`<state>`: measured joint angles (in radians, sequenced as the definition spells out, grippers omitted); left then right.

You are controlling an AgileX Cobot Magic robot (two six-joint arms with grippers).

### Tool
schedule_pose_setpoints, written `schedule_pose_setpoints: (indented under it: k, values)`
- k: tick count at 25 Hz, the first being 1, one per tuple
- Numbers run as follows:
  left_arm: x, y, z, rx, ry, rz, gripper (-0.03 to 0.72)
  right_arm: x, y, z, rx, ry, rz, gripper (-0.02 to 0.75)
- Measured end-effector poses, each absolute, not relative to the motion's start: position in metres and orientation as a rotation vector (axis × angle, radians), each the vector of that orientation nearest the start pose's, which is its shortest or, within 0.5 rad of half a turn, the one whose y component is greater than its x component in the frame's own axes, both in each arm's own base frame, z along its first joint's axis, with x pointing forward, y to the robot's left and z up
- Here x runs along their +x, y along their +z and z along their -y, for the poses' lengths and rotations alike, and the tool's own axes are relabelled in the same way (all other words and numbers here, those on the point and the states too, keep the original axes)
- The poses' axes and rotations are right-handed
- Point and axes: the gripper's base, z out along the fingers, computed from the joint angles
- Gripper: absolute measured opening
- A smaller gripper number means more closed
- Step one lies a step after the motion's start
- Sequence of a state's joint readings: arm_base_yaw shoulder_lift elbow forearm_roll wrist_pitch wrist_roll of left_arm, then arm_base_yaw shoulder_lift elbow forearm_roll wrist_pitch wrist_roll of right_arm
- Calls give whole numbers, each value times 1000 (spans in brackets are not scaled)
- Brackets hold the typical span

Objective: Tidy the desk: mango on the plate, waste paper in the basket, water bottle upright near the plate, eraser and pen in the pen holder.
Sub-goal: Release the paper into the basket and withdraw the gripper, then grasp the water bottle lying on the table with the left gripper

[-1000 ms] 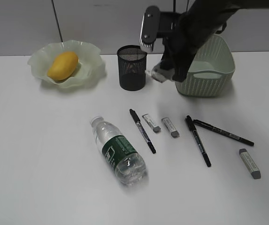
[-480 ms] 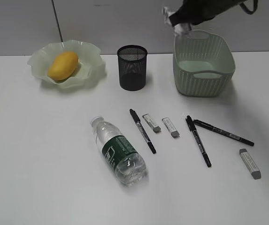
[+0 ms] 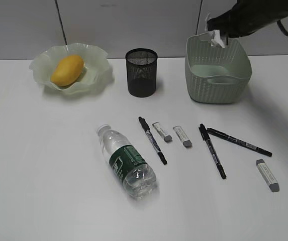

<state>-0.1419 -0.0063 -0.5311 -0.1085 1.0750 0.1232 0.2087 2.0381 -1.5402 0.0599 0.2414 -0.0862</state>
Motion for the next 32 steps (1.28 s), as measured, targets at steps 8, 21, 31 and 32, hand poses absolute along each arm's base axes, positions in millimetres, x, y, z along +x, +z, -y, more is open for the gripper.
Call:
schedule_pose_setpoints:
  k: [8, 21, 31, 32]
  values:
    - [-12, 285, 7, 275, -141, -2001, 508, 474, 194, -94, -289, 77, -2197, 409]
    - [-11, 285, 4, 272, -89, -2002, 508, 452, 227, -90, -318, 64, -2317, 578]
    - [-11, 285, 4, 272, -90, -2002, 508, 402, 279, -80, -375, 36, -2636, 582]
    - [-11, 285, 4, 272, -90, -2002, 508, 397, 280, -79, -384, 26, -2674, 582]
